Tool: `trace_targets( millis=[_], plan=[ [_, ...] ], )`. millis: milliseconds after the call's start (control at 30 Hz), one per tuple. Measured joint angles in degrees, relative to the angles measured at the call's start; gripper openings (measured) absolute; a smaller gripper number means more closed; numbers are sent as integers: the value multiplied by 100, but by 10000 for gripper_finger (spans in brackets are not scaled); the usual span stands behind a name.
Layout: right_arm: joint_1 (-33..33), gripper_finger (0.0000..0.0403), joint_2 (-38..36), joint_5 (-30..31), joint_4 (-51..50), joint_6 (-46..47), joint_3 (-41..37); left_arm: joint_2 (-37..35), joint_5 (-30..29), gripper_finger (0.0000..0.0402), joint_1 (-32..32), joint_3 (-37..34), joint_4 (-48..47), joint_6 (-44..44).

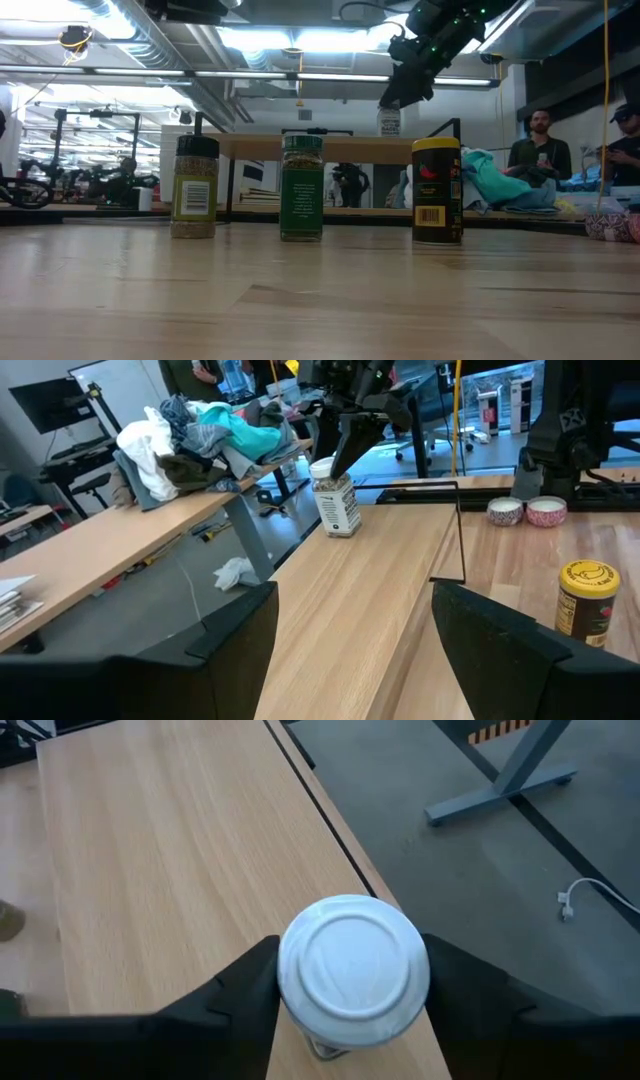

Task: Shelf spices
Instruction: Remove the white seasoning bottle from the shelf

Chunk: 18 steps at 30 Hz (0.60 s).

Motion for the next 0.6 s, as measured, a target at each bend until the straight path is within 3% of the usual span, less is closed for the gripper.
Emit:
trace_targets(
  millis=[233,600],
  plan=[
    [262,212,-9,52,-98,42,253,0,0,257,0,0,-47,-3],
    [1347,212,-128,694,-341,-34,1921,0,-1,257,0,0,-246,-158]
  ],
)
